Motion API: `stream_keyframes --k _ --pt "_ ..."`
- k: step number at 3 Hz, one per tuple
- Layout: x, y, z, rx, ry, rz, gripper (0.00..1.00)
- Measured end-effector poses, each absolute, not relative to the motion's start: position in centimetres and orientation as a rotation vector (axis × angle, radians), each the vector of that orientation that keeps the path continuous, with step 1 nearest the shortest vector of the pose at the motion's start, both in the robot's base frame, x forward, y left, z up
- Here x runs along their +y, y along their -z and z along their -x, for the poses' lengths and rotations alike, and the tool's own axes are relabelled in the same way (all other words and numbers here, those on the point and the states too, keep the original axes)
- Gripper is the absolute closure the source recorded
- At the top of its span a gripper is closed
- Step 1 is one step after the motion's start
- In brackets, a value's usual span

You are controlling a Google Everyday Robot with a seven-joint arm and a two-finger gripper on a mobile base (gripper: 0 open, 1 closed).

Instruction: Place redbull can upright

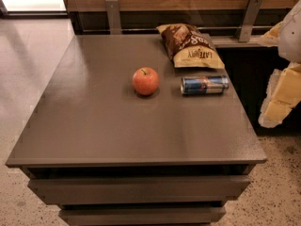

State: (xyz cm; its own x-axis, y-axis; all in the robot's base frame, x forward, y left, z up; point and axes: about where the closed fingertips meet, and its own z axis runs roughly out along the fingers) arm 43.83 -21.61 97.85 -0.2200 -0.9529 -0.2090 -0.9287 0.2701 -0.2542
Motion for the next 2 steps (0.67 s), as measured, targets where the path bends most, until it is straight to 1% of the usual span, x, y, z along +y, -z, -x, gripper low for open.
stream_keyframes --k 2 --pt "-21.4 -97.94 -44.17 2.193 0.115 1.768 0.0"
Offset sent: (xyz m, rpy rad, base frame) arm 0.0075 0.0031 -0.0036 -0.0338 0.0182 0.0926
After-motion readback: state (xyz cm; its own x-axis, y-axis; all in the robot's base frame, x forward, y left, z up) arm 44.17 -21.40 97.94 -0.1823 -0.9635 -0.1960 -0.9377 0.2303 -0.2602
